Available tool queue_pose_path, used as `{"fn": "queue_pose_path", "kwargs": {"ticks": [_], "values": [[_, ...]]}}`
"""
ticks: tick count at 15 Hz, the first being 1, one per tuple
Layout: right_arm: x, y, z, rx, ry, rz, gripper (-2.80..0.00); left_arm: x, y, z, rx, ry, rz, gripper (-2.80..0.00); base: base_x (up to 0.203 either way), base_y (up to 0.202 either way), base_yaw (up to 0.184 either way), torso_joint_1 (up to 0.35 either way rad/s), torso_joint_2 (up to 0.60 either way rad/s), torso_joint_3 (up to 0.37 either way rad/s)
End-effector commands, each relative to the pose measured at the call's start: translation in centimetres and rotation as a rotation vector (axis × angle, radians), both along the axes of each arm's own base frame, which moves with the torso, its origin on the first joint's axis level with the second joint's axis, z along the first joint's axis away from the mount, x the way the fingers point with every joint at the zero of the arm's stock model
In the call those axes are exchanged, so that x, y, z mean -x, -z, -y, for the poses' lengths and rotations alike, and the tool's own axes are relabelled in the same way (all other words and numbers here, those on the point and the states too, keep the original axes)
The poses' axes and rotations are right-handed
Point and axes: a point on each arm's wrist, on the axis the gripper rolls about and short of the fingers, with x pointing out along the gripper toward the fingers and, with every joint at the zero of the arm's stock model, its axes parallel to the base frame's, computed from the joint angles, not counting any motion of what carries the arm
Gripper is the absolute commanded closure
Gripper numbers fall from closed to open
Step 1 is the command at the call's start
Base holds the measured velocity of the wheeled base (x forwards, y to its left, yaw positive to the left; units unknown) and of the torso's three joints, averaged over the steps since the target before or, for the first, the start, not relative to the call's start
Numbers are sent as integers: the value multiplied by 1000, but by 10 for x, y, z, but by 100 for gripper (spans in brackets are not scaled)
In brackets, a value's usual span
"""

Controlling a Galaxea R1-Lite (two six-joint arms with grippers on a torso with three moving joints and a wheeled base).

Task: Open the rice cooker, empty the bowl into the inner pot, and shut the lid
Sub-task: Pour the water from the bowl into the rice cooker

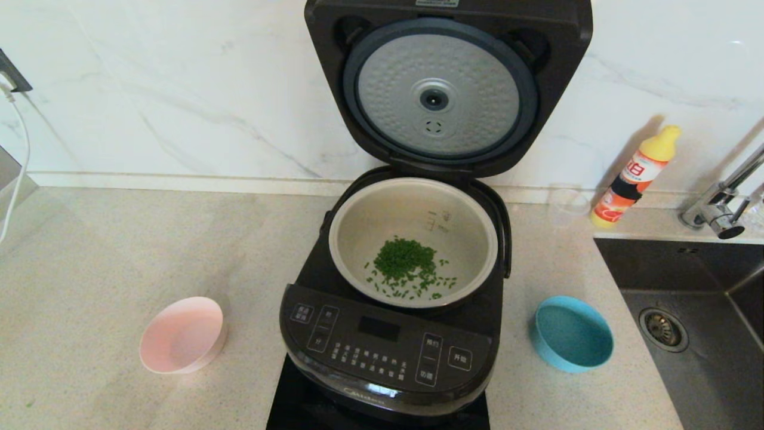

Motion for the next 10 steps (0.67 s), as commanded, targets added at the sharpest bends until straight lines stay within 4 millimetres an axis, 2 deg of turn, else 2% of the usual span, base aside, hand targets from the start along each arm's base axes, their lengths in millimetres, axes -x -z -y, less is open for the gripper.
{"fn": "queue_pose_path", "kwargs": {"ticks": [1,2,4,6,7,10], "values": [[0,0,0,0,0,-1,0,57,47,-2,-5,-29,140,0,0,0,0,0,0,0],[0,0,0,0,-1,-1,0,59,74,-2,-21,-51,105,0,0,0,0,0,0,0],[0,0,0,-1,-1,-1,0,42,126,-3,-55,-103,-47,0,0,0,0,0,0,0],[0,0,0,-1,-1,0,0,24,165,-3,-90,-138,-167,0,0,0,0,0,0,0],[0,0,0,0,-1,2,0,21,172,-3,-99,-149,-177,0,0,0,0,0,0,0],[0,0,0,25,-3,2,0,21,171,-4,-100,-157,-165,0,0,0,0,0,0,0]]}}
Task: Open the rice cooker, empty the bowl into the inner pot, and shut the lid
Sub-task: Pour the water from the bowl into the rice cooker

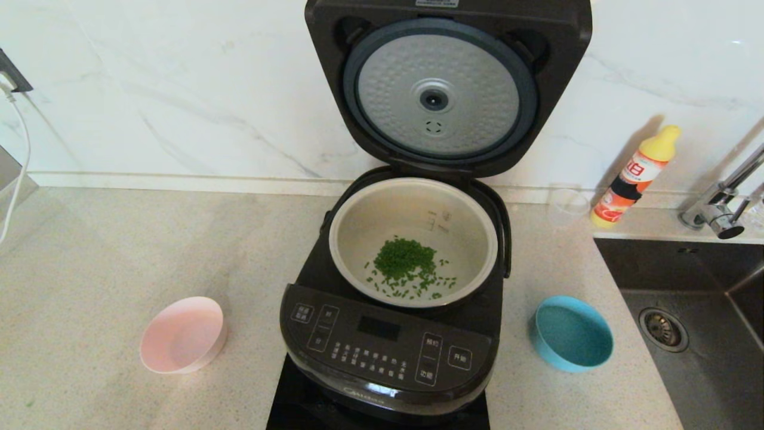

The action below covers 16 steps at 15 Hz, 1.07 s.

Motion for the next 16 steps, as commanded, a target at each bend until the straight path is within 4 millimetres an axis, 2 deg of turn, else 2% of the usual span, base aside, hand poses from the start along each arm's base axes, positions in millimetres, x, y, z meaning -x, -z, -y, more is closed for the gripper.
{"fn": "queue_pose_path", "kwargs": {"ticks": [1,6,8,10,11,13,16], "values": [[0,0,0,28,-1,2,0,0,2,0,3,0,-2,0,0,0,0,0,0,0],[2,-6,1,28,21,8,0,0,2,0,3,0,-2,0,0,0,0,0,0,0],[8,-35,1,25,35,27,0,0,2,0,3,0,-2,0,0,0,0,0,0,0],[0,-66,1,22,25,-31,0,0,2,0,3,0,-2,0,0,0,0,0,0,0],[-9,-81,1,22,18,-72,0,0,2,0,3,0,-2,0,0,0,0,0,0,0],[-39,-104,0,27,0,-204,0,0,2,0,3,0,-2,0,0,0,0,0,0,0],[-108,-125,0,44,-16,-443,0,0,2,0,3,0,-2,0,0,0,0,0,0,0]]}}
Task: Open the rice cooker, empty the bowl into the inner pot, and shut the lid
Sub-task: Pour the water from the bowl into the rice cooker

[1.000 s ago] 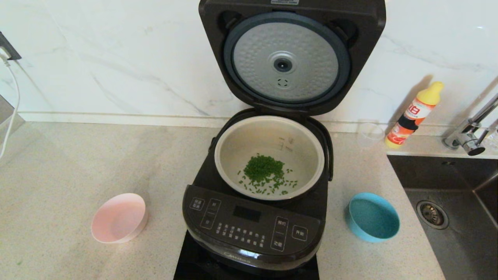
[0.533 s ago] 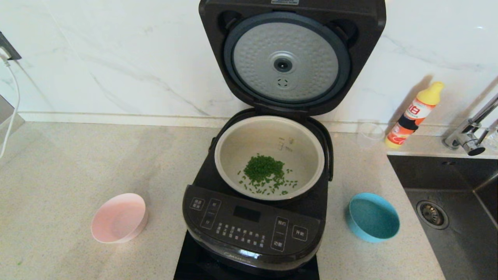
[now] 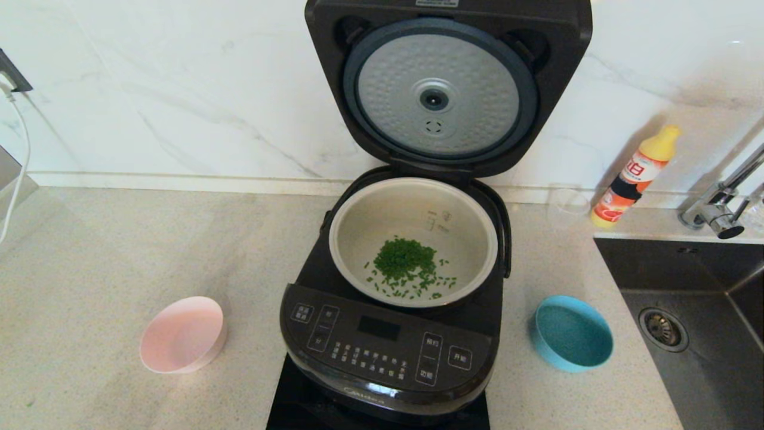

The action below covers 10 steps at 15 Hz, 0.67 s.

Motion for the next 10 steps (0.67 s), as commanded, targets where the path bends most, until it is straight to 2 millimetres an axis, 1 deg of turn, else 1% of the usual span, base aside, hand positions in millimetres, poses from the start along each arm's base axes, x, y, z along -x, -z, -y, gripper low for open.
{"fn": "queue_pose_path", "kwargs": {"ticks": [1,4,5,6,8,9,10], "values": [[-75,-3,0,7,-4,-269,0,0,0,0,0,0,-2,0,0,0,0,0,0,0],[-149,4,-3,18,-3,-486,0,0,0,0,0,0,-2,0,0,0,0,0,0,0],[-172,8,-8,8,-2,-539,0,0,0,0,0,0,-2,0,0,0,0,0,0,0],[-190,13,-14,-9,-3,-576,0,0,0,0,0,0,-2,0,0,0,0,0,0,0],[-220,21,-31,-53,-1,-626,0,0,0,0,0,0,-2,0,0,0,0,0,0,0],[-229,24,-38,-66,-3,-641,0,0,0,0,0,0,-2,0,0,0,0,0,0,0],[-235,27,-42,-71,-3,-653,0,0,0,0,0,0,-2,0,0,0,0,0,0,0]]}}
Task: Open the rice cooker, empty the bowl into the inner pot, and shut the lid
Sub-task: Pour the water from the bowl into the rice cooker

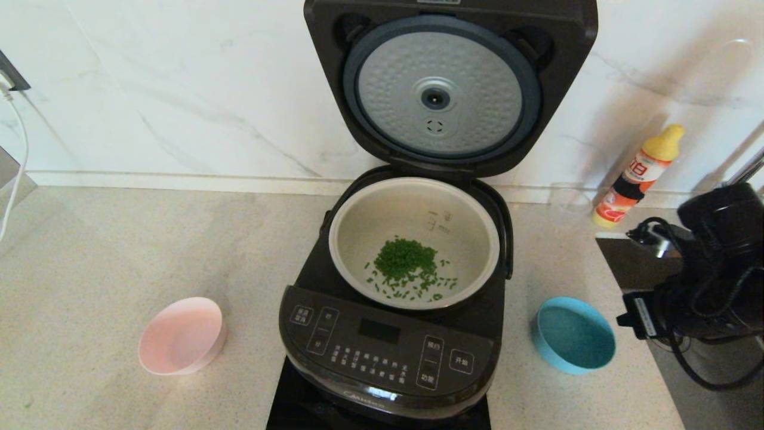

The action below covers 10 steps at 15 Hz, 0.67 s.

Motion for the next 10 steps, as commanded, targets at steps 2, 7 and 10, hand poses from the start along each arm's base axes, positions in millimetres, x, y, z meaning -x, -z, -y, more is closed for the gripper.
{"fn": "queue_pose_path", "kwargs": {"ticks": [2,7,10], "values": [[-28,28,-10,11,-10,-108,0,0,0,0,0,0,-2,0,0,0,0,0,0,0],[-26,24,-7,17,5,-92,-280,0,0,0,0,0,-2,0,0,0,0,0,0,0],[-28,27,-5,43,28,-96,-280,0,0,0,0,0,-2,0,0,0,0,0,0,0]]}}
